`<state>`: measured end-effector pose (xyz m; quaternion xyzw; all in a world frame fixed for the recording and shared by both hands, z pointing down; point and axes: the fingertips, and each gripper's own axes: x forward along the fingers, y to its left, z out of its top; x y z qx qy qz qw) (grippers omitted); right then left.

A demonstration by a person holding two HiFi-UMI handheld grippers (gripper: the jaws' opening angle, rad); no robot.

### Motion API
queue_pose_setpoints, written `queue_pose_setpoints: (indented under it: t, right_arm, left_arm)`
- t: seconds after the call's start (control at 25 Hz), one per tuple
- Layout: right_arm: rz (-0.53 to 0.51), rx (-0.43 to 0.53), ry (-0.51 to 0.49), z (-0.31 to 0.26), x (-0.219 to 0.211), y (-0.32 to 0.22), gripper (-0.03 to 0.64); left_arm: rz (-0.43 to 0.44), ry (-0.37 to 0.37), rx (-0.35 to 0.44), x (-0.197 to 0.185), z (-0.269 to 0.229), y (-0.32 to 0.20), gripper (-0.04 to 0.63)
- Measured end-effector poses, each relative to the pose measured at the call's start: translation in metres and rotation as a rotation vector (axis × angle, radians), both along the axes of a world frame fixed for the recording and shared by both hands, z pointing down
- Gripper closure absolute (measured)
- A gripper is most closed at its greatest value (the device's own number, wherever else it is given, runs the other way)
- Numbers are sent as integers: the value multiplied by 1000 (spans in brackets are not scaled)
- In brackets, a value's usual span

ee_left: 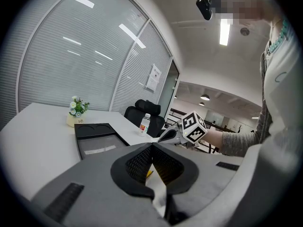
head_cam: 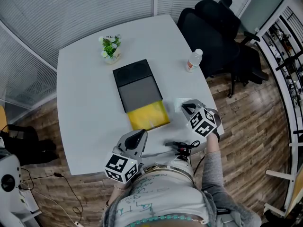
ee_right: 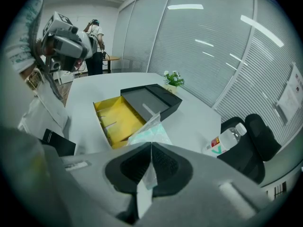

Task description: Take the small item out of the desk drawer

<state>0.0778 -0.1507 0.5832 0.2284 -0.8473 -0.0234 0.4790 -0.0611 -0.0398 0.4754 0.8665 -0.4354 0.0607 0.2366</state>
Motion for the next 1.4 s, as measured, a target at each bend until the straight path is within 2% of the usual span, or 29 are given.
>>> queue_pose_setpoints:
  t: [0.76,1.4]
  right_arm:
    - [5,-138,130,96,18,6,612]
    - [67,-185,118,128,21,6,611]
  left_arm:
    - [-2,-4,-13,-1,5,-2,597]
    - [5,0,-13,0,6,-1,597]
